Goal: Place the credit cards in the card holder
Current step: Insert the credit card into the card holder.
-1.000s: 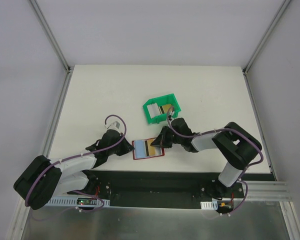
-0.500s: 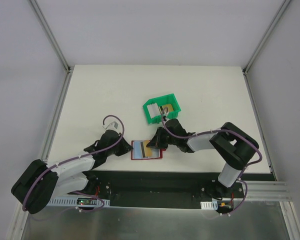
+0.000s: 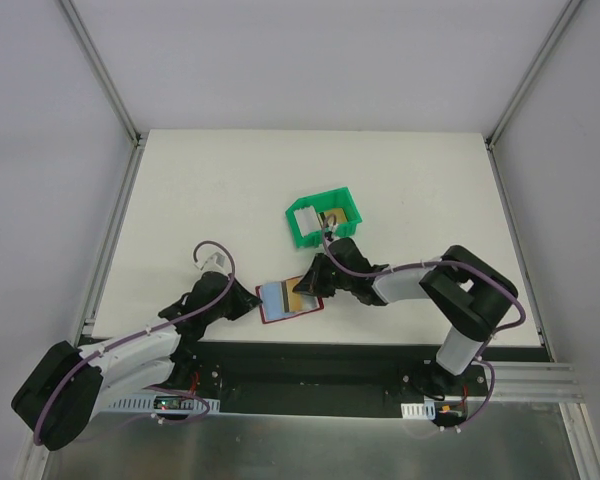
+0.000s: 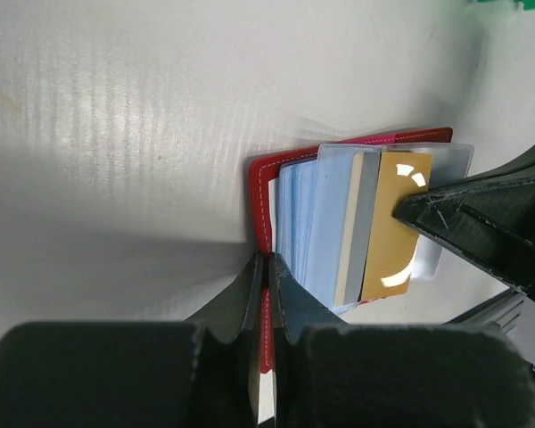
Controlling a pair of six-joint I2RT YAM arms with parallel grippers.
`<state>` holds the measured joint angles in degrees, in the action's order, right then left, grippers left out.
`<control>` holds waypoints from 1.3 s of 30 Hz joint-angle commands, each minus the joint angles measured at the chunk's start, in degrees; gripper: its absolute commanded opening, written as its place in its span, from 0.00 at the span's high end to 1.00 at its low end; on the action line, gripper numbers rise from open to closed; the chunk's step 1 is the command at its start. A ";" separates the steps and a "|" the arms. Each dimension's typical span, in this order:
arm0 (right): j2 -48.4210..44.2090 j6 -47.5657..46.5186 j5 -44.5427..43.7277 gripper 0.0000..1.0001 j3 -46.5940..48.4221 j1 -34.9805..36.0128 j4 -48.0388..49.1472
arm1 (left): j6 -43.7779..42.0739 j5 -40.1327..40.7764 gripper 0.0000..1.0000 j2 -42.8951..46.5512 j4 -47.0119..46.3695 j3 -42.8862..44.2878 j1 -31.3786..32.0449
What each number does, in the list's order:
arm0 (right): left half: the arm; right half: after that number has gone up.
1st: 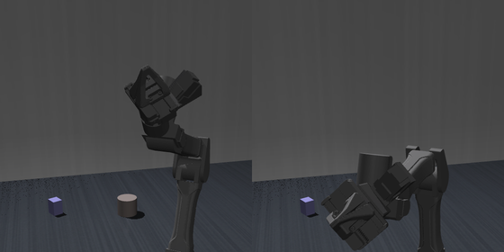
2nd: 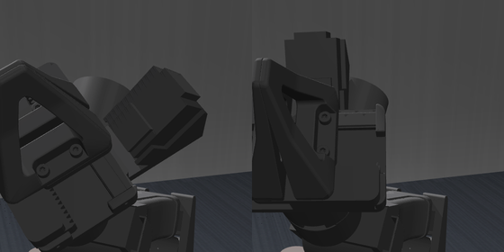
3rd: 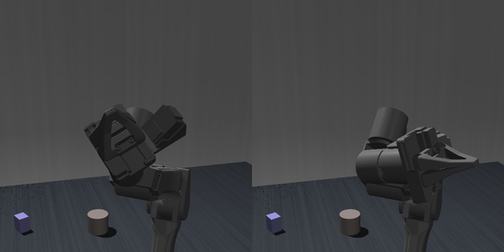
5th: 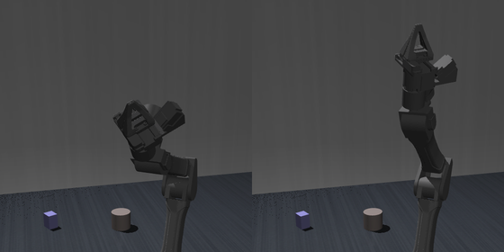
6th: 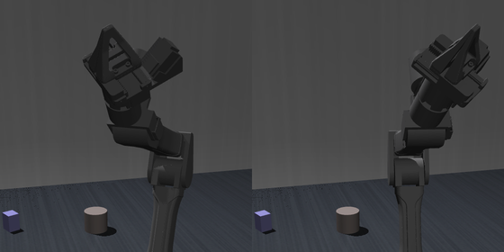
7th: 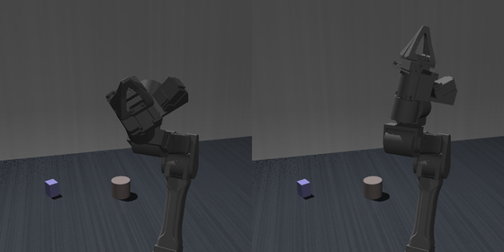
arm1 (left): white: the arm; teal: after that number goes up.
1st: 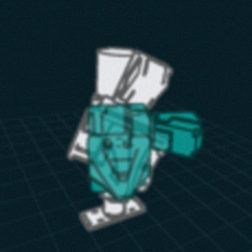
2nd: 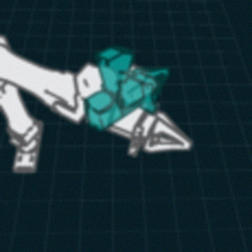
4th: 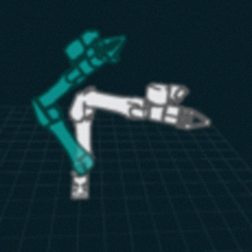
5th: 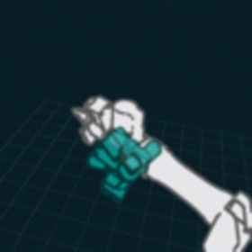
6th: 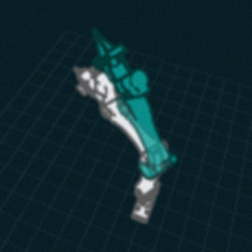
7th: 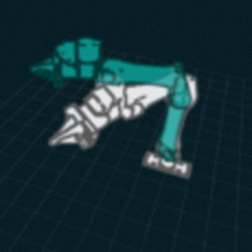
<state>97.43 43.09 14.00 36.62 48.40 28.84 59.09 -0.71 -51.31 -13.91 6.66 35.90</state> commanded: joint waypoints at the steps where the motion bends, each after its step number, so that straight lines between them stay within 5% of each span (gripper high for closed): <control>1: 3.38 -0.28 -0.03 0.97 2.57 1.52 -1.33 | 1.99 1.85 1.00 1.21 -0.76 -1.56 -0.39; 7: 2.60 -1.78 -0.72 0.90 2.84 2.31 -3.34 | 1.12 2.47 1.00 0.51 -1.21 -0.94 -0.39; 14: -4.34 -7.84 -6.78 0.59 4.42 1.70 -15.11 | -0.90 3.61 1.00 1.74 0.81 0.28 -0.39; 16: -5.05 -9.86 -7.32 0.57 5.73 1.69 -17.49 | -1.69 3.52 1.00 2.00 1.34 0.73 -0.39; 39: 3.21 -10.75 4.19 0.70 15.93 4.95 -16.10 | -4.42 1.77 1.00 -0.46 0.55 3.45 -0.39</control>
<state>99.88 32.32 15.75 49.34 52.47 12.03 55.02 0.69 -51.75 -12.84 8.34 35.90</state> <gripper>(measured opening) 0.306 0.006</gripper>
